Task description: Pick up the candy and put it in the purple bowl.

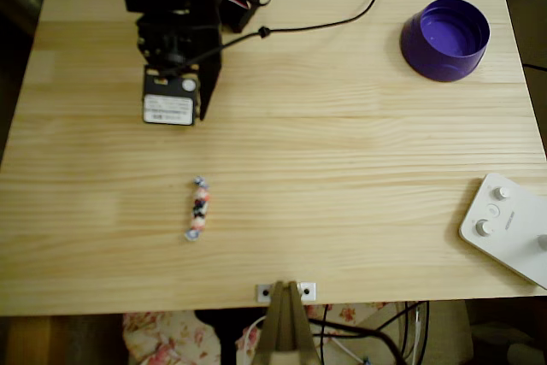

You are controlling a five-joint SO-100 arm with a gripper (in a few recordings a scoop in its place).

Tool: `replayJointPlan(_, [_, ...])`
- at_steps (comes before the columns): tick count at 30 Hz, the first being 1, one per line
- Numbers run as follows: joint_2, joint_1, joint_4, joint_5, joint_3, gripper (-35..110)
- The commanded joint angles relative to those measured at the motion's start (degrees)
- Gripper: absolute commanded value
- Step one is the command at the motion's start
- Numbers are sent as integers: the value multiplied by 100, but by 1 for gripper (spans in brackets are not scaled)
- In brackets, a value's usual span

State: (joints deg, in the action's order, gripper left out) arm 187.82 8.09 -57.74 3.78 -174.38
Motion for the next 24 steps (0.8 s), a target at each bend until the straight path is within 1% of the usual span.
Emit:
replayJointPlan(1, [44, -26, -9, 132, 387, -1])
replayJointPlan(6, [-475, -141, 211, 149, 817, -1])
replayJointPlan(11, [-1213, -220, 404, -53, 1424, -1])
replayJointPlan(19, [-2689, -264, 800, -360, 2619, -1])
replayJointPlan(20, [-2865, -246, 817, -536, 2751, -1])
replayJointPlan(24, [-3507, -299, 1072, -510, 3138, -1])
